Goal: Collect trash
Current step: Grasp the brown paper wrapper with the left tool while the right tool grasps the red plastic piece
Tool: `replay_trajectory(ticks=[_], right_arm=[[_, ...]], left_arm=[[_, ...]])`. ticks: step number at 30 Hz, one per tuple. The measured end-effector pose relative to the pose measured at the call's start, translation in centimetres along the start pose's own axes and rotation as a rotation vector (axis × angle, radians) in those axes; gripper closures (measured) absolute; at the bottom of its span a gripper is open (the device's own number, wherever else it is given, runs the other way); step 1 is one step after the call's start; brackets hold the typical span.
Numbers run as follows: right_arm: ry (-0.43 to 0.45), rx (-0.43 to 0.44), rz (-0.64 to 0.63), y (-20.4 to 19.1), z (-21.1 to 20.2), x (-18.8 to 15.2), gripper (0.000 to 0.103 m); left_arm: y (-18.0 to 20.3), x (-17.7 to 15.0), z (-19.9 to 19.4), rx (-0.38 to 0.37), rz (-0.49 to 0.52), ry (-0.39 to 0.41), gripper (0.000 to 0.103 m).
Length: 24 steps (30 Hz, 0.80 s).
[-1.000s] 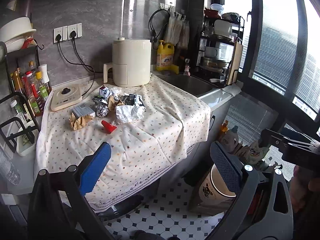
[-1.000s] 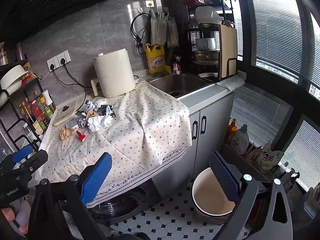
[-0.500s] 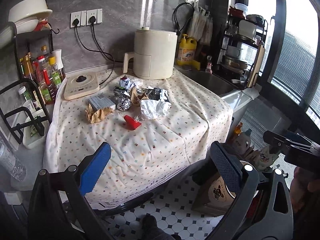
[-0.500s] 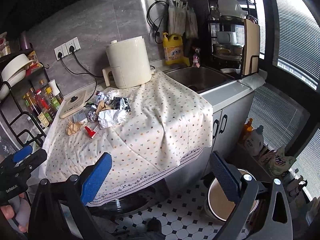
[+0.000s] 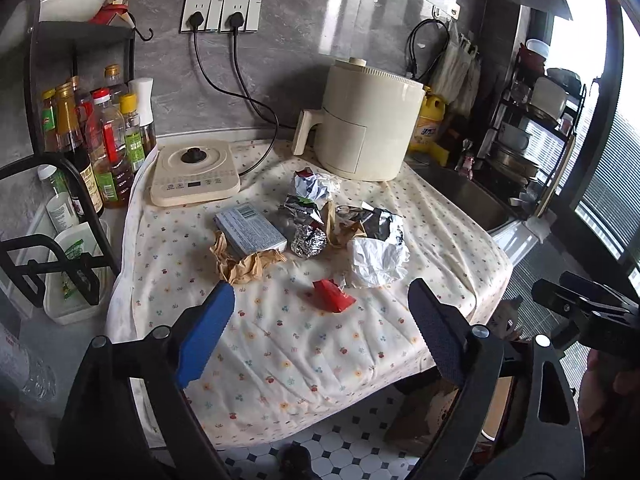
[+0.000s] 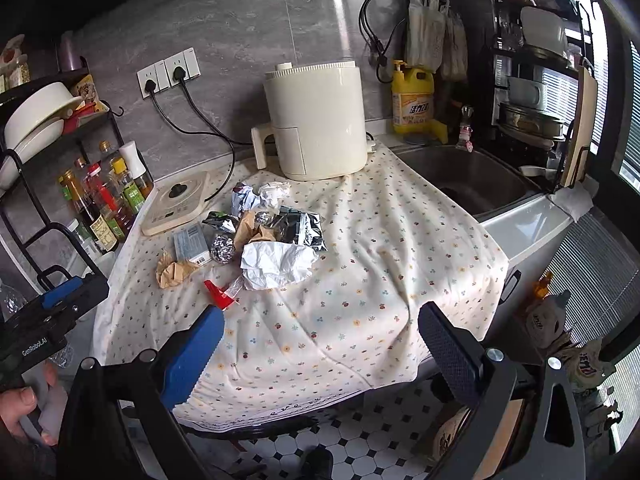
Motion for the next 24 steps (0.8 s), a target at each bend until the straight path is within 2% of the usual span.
replay_trajectory(ticks=[3,13,18,20,24], right_arm=[[-0.021,0.031,-0.024,-1.3,2.2,0.9,0.008],[-0.110,0.105,-0.119,-6.4,10.1,2.3,0.025],[-0.153,0.157,-0.150,-8.5,13.2,2.3,0.029],[-0.178,0.170,-0.171,-9.2,14.3,2.1,0.033],[-0.211,0.194,-0.205,-10.6,16.3,1.6,0.035]], left_arm=[[-1.8,0.7,2.0,0.005,-0.019,-0.022,0.026],[-6.7,1.2,9.1,0.002,-0.037,-0.123,0.049],[-8.6,1.3,12.4,0.012,-0.045,-0.167,0.054],[-9.1,1.3,13.5,0.018,-0.045,-0.185,0.060],[-9.5,1.3,15.7,0.020,-0.040,-0.224,0.060]])
Point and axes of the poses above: each gripper's, at about its wrist camera, not at the fingertips, and z roughly the way its jaws point, y to its right, x to its top, the point moved 2 cm from there along z, roughly the way its jaws point, and after that the axes turned 6 degrees about -z, right-handed, at the moved point
